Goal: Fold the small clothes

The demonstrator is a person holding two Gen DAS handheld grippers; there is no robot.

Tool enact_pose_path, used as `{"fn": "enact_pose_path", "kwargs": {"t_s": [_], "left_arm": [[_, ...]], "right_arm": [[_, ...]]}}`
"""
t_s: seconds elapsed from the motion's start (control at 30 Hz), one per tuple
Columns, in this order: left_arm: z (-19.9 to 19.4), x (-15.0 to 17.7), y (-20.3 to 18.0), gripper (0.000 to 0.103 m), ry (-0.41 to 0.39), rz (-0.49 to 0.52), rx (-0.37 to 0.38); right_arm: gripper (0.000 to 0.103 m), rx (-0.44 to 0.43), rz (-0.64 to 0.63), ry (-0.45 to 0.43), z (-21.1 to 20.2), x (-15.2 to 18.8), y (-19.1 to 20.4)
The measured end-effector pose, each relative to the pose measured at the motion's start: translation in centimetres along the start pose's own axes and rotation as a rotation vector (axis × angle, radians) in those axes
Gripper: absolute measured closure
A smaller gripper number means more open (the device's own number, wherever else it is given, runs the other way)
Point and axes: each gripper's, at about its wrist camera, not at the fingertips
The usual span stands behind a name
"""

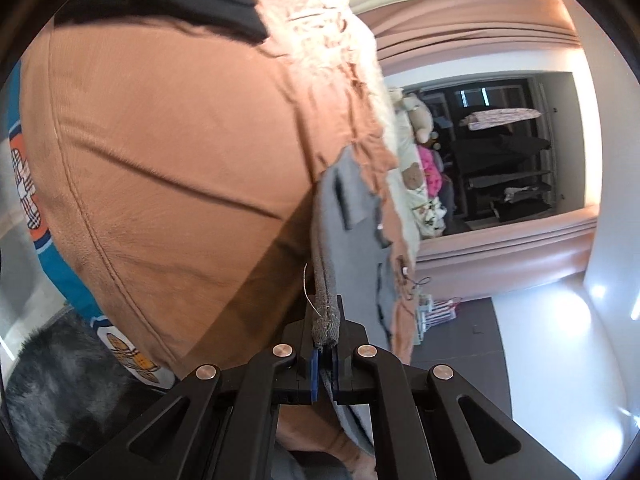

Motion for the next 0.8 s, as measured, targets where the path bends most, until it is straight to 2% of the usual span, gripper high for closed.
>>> {"fn": "enact_pose_path", "kwargs": {"t_s": [0.3, 0.53, 0.8], "left_arm": [[-5.1, 0.6, -2.9, 0.100, -0.046, 0.017, 0.070], [-8.5, 1.7, -3.1, 0.100, -0.057, 0.022, 0.102], [-11.6, 3.0, -2.5, 0.100, -0.065, 0.014, 0.114]], "right_arm": [[0.103, -0.051, -0.031, -0.037, -4.0, 2.0, 0.8], [0.103, -0.056, -0.056, -0.036, -6.4, 3.9, 1.0], [0.103, -0.054, -0.071, -0.013, -7.7, 4.3, 1.8]]}}
Point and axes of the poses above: each gripper's, at about its wrist camera, not at the fingertips, and z roughly the way its jaws point, y to its left, x to its underside, and after that the axes turned 6 degrees about z, right-handed
